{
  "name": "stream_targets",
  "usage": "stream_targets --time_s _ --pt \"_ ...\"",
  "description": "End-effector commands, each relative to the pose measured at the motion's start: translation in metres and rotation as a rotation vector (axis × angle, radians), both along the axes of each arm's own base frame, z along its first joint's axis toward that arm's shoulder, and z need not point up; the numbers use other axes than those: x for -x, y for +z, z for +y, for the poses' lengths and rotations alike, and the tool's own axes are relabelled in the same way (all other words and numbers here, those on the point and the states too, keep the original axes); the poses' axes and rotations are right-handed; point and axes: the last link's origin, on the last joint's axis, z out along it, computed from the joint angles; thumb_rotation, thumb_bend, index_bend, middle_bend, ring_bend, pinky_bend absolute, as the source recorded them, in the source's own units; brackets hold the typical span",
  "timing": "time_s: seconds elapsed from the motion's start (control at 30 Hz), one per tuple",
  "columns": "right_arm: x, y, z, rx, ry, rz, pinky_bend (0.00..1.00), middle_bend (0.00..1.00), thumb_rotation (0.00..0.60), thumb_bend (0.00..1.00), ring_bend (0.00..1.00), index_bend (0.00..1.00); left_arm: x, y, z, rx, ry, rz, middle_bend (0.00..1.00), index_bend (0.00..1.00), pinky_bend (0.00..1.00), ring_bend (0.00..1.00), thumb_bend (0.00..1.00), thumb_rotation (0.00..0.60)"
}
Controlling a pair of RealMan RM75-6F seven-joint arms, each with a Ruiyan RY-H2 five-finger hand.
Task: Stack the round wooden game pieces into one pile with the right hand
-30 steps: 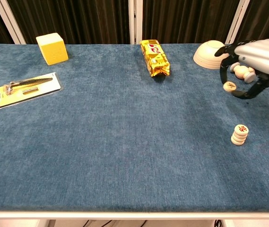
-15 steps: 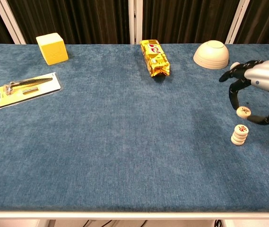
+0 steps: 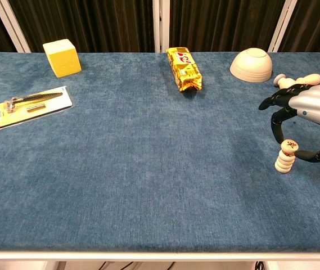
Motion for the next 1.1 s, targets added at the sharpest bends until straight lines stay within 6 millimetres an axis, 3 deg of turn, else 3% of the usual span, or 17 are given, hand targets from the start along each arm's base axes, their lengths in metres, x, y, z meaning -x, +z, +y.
stream_targets --time_s 0.03,0.83,1.1 --pt "0.0009 -0.0003 0.0013 -0.002 -0.002 0.002 0.0 0.1 0.6 0.28 0.0 0.54 -0.0001 -0.0001 0.0 0.0 0.0 0.0 0.0 0.03 0.0 0.0 0.08 0.6" --pt "0.0038 -0.0048 0.0022 -0.008 -0.017 0.01 0.0 0.1 0.6 0.28 0.0 0.52 0.0003 0.0003 -0.0002 0.0 0.003 -0.001 0.0 0.03 0.0 0.0 0.08 0.6" --pt "0.0042 -0.0037 0.0022 -0.01 -0.02 0.013 0.0 0.09 0.6 0.27 0.0 0.45 0.0005 0.0 0.0 0.001 0.005 0.001 0.0 0.03 0.0 0.0 0.08 0.6"
